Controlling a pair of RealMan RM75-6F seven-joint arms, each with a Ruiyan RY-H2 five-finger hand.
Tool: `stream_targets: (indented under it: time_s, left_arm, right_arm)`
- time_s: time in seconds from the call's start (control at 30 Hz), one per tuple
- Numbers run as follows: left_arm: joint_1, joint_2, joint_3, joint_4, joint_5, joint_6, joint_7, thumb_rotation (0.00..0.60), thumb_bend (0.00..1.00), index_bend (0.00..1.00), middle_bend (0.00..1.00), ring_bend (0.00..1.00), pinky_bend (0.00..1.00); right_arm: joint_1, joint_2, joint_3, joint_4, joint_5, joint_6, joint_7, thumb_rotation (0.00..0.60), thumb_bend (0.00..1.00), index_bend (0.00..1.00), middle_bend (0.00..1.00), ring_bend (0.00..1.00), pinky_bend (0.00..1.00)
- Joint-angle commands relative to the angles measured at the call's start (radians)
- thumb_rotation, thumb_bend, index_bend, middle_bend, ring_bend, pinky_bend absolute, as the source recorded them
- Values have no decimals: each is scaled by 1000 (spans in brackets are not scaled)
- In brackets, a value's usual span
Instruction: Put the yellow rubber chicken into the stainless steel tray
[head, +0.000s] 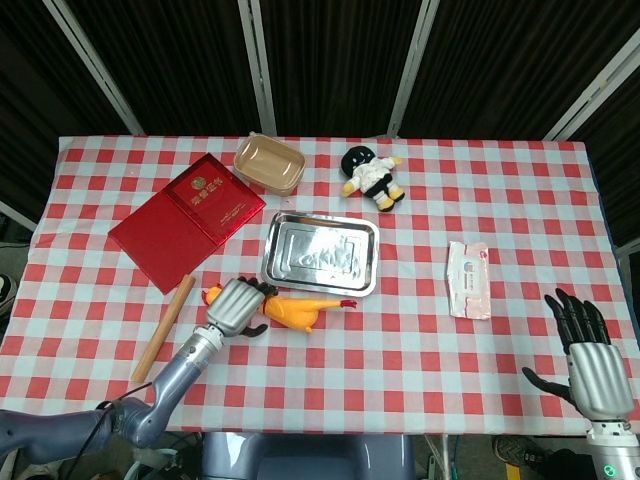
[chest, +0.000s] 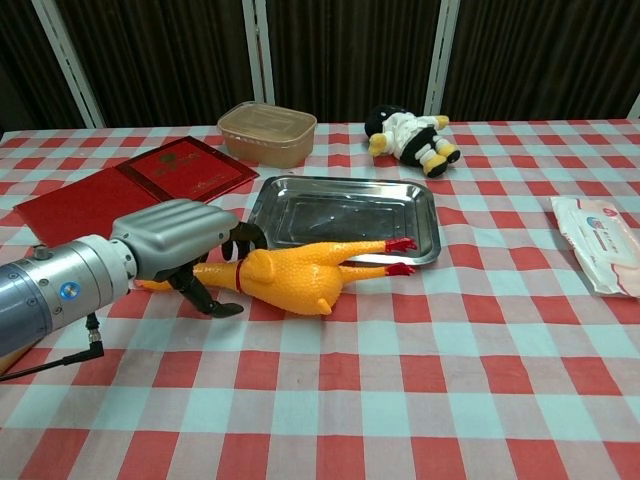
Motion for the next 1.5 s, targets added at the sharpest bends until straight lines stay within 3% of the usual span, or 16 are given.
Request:
stream_targets:
  time_s: [0.03, 0.33, 0.53, 0.83, 0.93, 1.13, 1.5]
  left_arm:
    - [-1, -9, -3, 11, 0, 8, -1, 600, 234, 311, 391, 343, 435]
    - [-5, -18, 3, 43, -6, 5, 14, 600, 241, 307, 382, 345, 435]
    - [-3, -18, 6, 60, -15, 2, 12, 600, 258, 356, 424, 370, 446]
    - [-9, -34, 6, 90, 6, -2, -36, 600, 403, 489, 549, 485, 526]
    - [-10, -36, 9, 97, 21, 2, -56, 600, 494, 539, 594, 527, 582]
    - [-15, -12, 21, 101, 134, 38, -211, 600, 626, 588, 639, 566, 632]
    - [-68, 66, 30, 63, 326, 112, -415, 600, 664, 629, 678, 603, 669]
  right_arm:
    - [-2, 1, 0, -1, 0, 2, -1, 600, 134, 0, 0, 0, 0]
    - [-11, 6, 3, -10, 4, 12, -7, 600, 135, 0, 0, 0, 0]
    - [-15, 10, 4, -19, 6, 15, -6, 600, 134, 0, 0, 0, 0]
    - [-29, 22, 4, -33, 11, 31, -10, 600, 134, 0, 0, 0, 0]
    - [-31, 22, 4, -36, 10, 32, -9, 600, 135, 0, 0, 0, 0]
    - [-30, 25, 6, -42, 1, 31, -14, 600, 134, 0, 0, 0, 0]
    - [13, 74, 8, -102, -81, 7, 52, 600, 135, 0, 0, 0, 0]
